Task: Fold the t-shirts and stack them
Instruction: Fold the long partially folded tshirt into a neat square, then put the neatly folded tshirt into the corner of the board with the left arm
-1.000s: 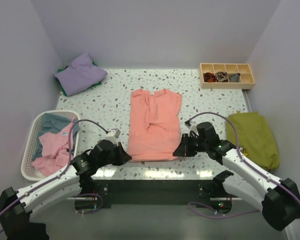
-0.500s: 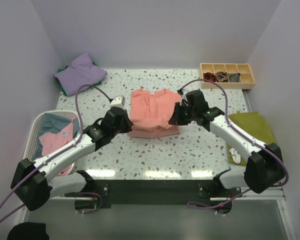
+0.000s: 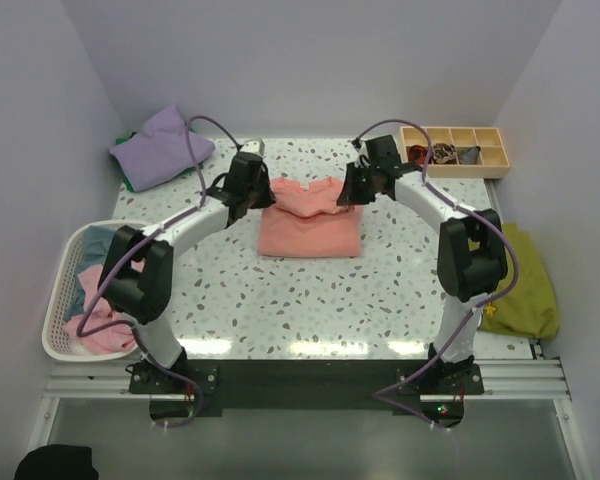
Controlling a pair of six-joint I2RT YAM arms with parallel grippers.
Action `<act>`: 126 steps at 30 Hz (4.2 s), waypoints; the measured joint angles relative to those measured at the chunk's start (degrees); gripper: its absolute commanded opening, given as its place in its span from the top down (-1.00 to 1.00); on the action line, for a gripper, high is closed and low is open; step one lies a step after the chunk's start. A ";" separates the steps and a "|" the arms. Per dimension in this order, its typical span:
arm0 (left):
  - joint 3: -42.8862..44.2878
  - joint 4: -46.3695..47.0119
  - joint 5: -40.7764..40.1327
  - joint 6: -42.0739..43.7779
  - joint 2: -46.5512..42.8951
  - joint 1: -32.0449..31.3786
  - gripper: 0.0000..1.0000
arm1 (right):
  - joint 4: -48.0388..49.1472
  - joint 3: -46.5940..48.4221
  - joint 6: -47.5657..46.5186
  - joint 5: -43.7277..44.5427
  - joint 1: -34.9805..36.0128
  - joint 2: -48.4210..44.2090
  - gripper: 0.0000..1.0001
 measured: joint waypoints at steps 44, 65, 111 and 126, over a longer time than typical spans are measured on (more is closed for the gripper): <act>12.55 13.94 33.55 3.06 18.56 9.44 -0.12 | 4.90 14.58 2.36 -7.74 0.46 12.44 -0.25; 39.74 12.63 31.26 8.20 40.89 10.32 -0.16 | 3.43 32.02 0.55 -1.36 -6.38 28.22 -0.27; 14.05 29.20 33.38 4.76 31.50 12.90 -0.12 | 9.55 19.71 1.86 -7.21 -7.19 24.65 -0.61; 0.00 32.44 31.43 4.04 14.23 13.05 -0.13 | 6.27 15.96 -1.53 -0.87 -9.57 18.64 -0.61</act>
